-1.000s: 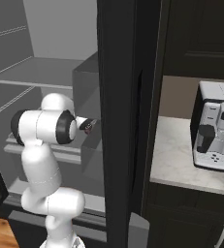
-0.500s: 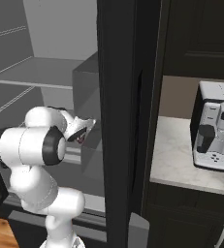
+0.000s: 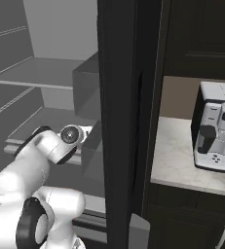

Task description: Retrieve the sausage and cheese from the fridge and place them on the cutting board on the counter.

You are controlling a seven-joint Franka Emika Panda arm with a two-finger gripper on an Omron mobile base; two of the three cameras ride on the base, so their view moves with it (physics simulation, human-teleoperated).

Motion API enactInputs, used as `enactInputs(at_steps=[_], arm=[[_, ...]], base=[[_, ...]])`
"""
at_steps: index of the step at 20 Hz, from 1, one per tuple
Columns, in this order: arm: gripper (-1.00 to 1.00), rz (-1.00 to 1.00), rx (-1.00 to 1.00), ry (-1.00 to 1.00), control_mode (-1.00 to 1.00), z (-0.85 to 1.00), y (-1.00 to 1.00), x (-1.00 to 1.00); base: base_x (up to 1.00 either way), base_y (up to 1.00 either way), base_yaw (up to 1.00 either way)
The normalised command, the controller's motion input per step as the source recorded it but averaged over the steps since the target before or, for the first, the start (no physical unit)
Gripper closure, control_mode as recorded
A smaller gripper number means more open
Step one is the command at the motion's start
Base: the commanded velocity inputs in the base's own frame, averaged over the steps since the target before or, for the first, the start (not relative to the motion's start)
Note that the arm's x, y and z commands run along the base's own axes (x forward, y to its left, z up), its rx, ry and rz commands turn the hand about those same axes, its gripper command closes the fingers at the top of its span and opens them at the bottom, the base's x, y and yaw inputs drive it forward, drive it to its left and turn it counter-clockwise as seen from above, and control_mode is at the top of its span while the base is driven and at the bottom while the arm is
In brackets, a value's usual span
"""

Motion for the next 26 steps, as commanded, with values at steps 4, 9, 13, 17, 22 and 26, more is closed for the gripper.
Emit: enactInputs(at_steps=[4, 9, 13, 17, 22, 26], arm=[[1.0, -0.08, 0.0, -0.01, -1.0, 1.0, 0.0, -0.84], [1.0, -0.05, 0.0, 0.26, -1.0, 0.83, 0.0, -0.71], [1.0, -0.03, 0.0, 0.31, -1.0, 0.37, 0.0, -0.93], [1.0, -0.05, 0.0, 0.36, -1.0, 0.7, 0.0, -0.51], [1.0, -0.09, 0.0, 0.33, -1.0, 0.74, 0.0, -0.44], [1.0, -0.11, 0.0, 0.28, -1.0, 0.46, -0.02, -0.66]], base=[[0.0, 0.0, 0.0], [0.0, 0.0, 0.0], [0.0, 0.0, 0.0], [0.0, 0.0, 0.0], [0.0, 0.0, 0.0], [0.0, 0.0, 0.0]])
